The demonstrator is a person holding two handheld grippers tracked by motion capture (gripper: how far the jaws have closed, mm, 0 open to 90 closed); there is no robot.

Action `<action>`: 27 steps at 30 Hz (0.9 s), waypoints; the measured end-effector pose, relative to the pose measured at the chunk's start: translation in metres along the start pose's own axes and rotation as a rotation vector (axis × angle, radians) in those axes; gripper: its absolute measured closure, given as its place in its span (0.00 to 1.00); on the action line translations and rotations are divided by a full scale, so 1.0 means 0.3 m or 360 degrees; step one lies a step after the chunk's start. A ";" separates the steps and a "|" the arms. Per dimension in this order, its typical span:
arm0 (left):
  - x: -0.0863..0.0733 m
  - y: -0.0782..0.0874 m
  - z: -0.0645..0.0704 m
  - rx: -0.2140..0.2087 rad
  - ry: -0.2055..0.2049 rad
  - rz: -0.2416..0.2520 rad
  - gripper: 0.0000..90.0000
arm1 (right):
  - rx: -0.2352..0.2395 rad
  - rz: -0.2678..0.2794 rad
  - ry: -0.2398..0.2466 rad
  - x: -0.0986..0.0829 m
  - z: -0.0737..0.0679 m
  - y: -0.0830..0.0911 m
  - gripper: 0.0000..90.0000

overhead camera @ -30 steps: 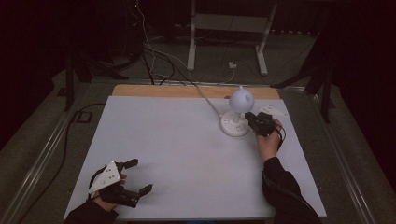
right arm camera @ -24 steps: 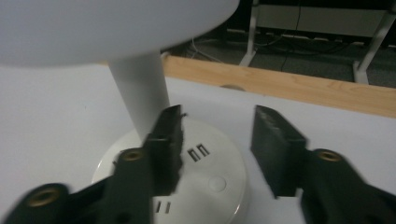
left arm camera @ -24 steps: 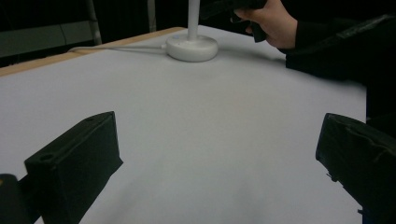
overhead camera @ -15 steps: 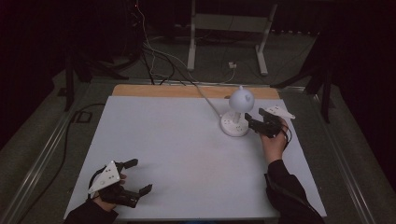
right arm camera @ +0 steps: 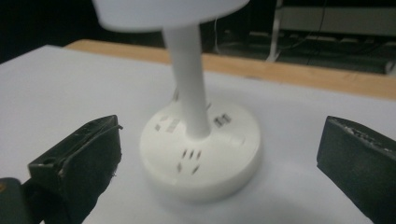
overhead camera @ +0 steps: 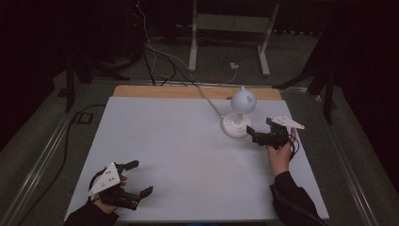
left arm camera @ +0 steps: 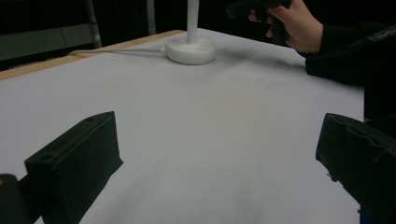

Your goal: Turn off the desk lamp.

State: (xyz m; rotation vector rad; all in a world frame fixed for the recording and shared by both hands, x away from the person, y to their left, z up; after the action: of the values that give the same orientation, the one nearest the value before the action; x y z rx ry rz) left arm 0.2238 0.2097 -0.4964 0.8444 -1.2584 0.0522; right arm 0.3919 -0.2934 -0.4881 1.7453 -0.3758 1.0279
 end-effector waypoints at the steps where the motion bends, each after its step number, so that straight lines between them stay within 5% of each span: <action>1: 0.000 0.000 0.000 0.0000 -0.0004 -0.0002 0.00 | 0.0004 -0.0018 0.0000 -0.007 -0.005 0.004 0.00; 12: -0.001 0.002 0.003 -0.0001 -0.0003 -0.0004 0.00 | 0.0032 -0.0124 0.0094 -0.086 -0.087 0.067 0.00; 27: 0.001 0.000 0.001 -0.0007 -0.0004 0.0004 0.00 | 0.0180 -0.0164 0.0130 -0.192 -0.178 0.167 0.00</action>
State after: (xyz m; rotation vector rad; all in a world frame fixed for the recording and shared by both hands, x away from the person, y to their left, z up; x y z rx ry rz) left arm 0.2236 0.2093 -0.4962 0.8394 -1.2615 0.0502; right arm 0.3003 -0.2797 -0.4968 1.7973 -0.1769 1.0595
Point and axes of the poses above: each handheld gripper's, and its own axes: y roughly backward along the jaws, x roughly out of its top, z roughly to its right, the point moved 1 cm from there along -y, roughly forward along the jaws, and after that the axes turned 15 degrees about -z, right-handed, at the moved point
